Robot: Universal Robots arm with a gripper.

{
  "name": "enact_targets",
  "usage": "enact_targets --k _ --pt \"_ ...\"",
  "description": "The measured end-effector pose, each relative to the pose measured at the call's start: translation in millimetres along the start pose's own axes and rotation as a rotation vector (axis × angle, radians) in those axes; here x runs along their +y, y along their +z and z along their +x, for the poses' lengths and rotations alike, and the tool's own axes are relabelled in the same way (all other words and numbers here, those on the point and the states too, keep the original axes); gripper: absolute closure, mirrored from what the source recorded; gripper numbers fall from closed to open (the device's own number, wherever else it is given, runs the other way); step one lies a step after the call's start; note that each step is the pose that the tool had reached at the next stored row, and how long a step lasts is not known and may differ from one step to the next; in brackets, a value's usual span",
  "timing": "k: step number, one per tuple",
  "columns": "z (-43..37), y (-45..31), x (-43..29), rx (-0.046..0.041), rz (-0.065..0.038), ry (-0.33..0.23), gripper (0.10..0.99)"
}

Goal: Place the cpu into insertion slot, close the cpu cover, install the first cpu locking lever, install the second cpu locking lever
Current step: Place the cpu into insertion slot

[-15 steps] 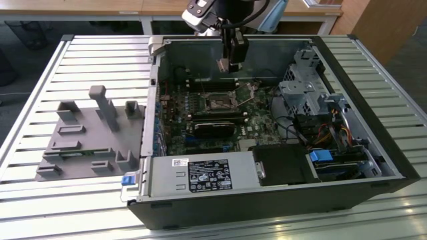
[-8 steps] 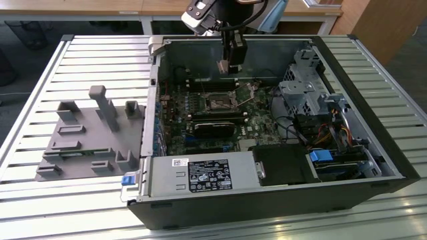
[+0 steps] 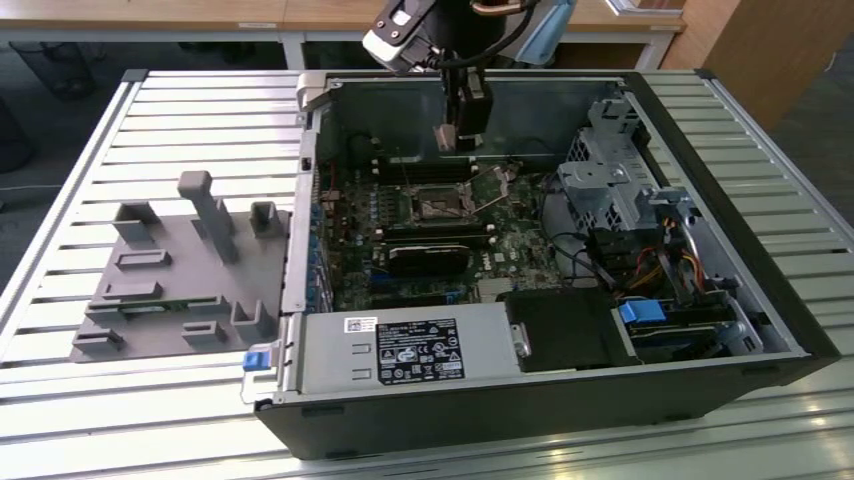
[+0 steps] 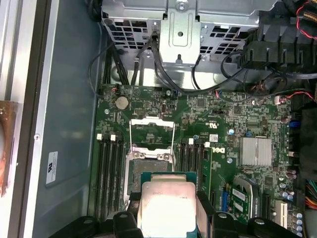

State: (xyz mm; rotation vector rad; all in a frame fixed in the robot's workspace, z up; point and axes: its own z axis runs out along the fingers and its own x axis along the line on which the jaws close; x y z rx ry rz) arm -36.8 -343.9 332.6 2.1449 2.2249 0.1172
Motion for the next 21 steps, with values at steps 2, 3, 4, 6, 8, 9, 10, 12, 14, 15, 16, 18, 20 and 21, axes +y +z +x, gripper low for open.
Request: enact_targets --k 2,3,4,6,8,9,10,12,14,15,16,18,20,21 --pt "-0.1 1.5 -0.2 -0.0006 0.0 0.002 0.561" --pt "-0.1 2.3 -0.2 -0.0006 0.0 0.003 0.561" --pt "-0.1 3.2 -0.3 -0.0007 0.0 0.003 0.561" --pt "-0.1 5.2 -0.5 -0.0009 0.001 0.004 0.561" --pt "-0.1 7.7 -0.7 -0.0011 0.001 0.004 0.561" --pt "-0.2 9.2 -0.8 -0.0015 0.001 0.004 0.561" --pt "-0.2 10.5 -1.0 -0.0021 0.001 0.004 0.561" --pt "-0.2 12.4 -1.1 -0.0023 0.003 0.004 0.561" --pt "-0.3 13.7 -1.2 -0.0031 0.003 0.004 0.561" --pt "-0.3 14.5 -1.3 -0.0031 0.003 0.004 0.561" --pt "-0.3 15.4 -1.4 -0.0032 0.001 0.004 0.561" --pt "-0.3 17.5 -1.6 -0.0033 -0.003 0.004 0.561" --pt "-0.4 20.3 -1.8 -0.0032 -0.003 0.004 0.561" --pt "-0.4 22.1 -1.9 -0.0033 -0.003 0.004 0.561"
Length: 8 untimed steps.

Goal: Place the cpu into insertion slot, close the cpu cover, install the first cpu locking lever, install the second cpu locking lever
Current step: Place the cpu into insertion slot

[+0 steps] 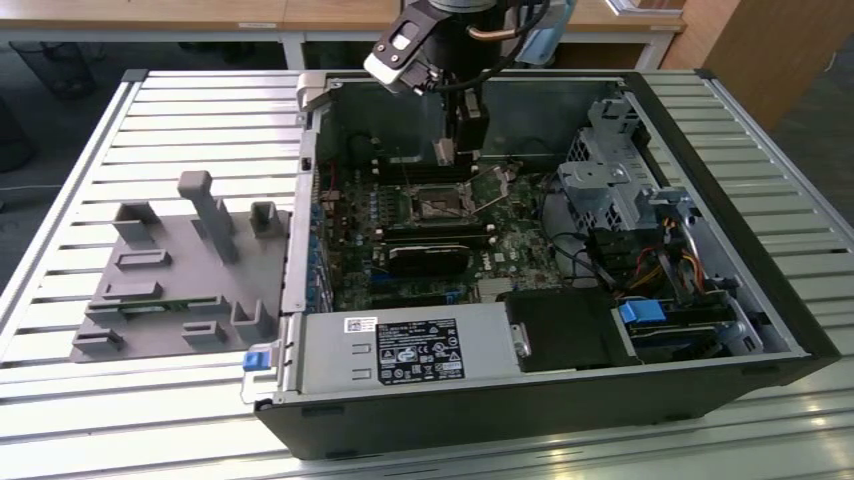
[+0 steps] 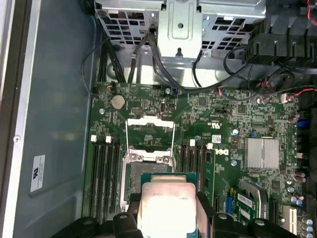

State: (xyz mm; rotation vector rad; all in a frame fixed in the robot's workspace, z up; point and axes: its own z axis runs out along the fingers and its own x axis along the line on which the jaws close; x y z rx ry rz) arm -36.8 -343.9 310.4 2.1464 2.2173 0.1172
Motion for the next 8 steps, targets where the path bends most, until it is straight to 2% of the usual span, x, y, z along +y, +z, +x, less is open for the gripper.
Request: enact_targets --k 8 --pt "2.0 14.5 -1.3 0.0001 0.003 0.0 0.561"
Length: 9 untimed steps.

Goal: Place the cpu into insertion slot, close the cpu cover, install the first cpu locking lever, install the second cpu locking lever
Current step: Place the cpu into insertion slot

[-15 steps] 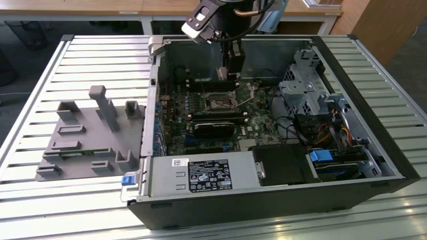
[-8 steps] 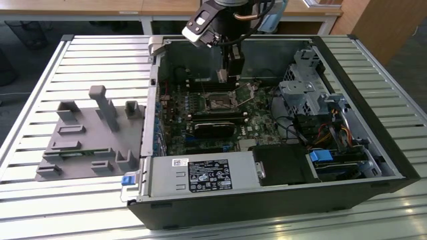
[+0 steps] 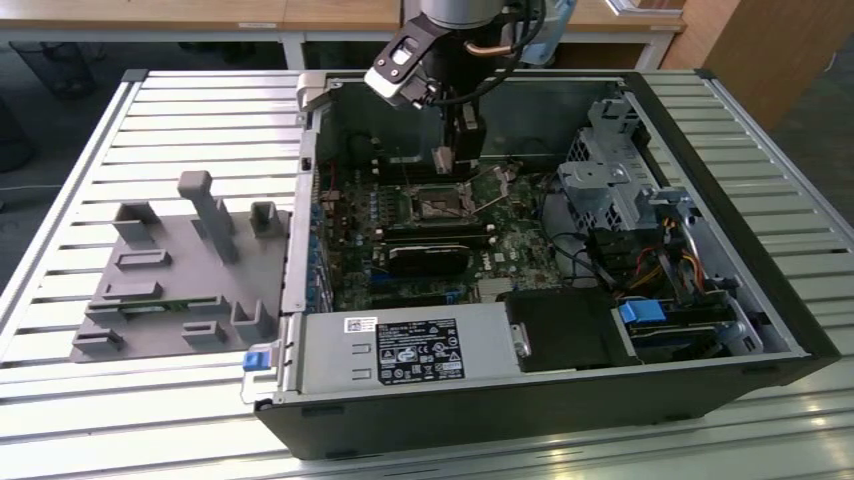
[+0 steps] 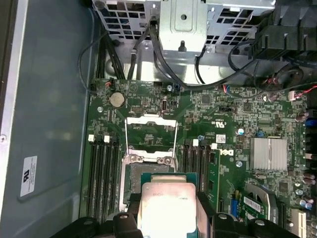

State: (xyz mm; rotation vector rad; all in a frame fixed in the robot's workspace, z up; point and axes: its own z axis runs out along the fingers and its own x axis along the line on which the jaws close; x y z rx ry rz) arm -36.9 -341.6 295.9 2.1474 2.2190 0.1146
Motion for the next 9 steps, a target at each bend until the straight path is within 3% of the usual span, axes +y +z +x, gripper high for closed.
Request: enact_targets --k 9 --pt "16.8 14.4 -0.7 0.0 0.002 0.0 0.561"
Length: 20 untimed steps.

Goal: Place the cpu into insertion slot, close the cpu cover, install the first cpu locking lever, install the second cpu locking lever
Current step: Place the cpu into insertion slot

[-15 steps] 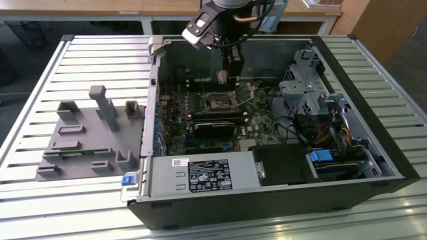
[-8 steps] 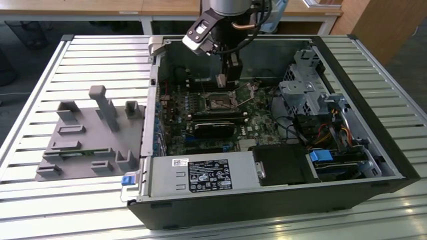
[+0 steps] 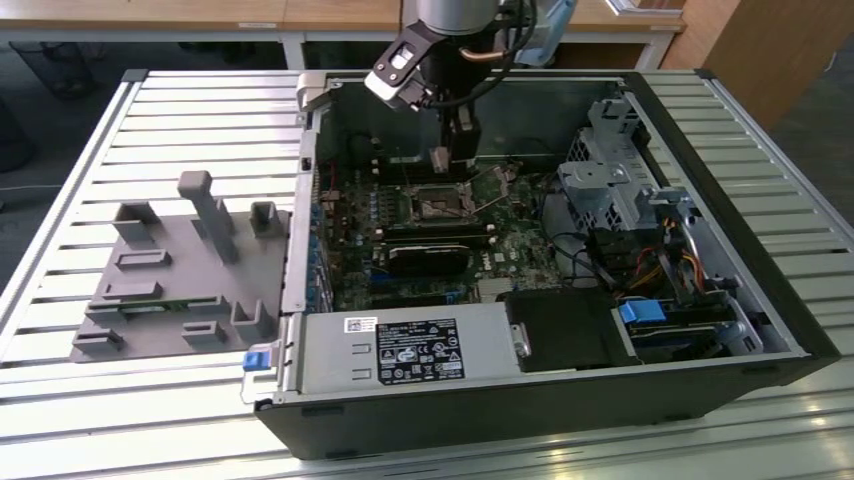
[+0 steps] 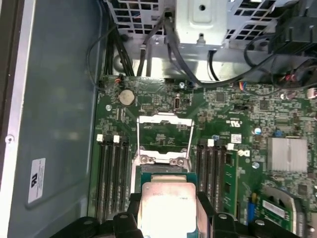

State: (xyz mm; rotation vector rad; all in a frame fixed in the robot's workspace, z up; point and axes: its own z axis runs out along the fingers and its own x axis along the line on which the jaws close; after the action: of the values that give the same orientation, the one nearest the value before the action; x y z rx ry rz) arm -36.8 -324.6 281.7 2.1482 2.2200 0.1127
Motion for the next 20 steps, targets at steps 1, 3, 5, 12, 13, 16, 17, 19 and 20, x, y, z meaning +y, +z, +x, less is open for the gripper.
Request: enact_targets --k 1,3,5,12,13,16,17,19,20 --pt "0.7 1.9 -0.1 0.0001 0.0 0.0 0.561" --pt "1.2 5.4 -0.4 -0.0001 0.001 0.0 0.561" --pt "1.5 8.9 -0.7 0.0 0.001 0.0 0.561" --pt "4.7 21.6 -1.9 -0.0003 0.002 0.004 0.561" --pt "5.4 23.5 -2.2 -0.0009 0.002 0.011 0.561" --pt "6.9 28.8 -3.5 -0.003 0.002 0.031 0.561" --pt "7.0 30.5 -4.2 -0.0033 0.002 0.034 0.561" --pt "7.0 34.1 -5.4 -0.0032 0.001 0.035 0.561" --pt "7.0 35.8 -6.0 -0.0032 0.002 0.034 0.561"
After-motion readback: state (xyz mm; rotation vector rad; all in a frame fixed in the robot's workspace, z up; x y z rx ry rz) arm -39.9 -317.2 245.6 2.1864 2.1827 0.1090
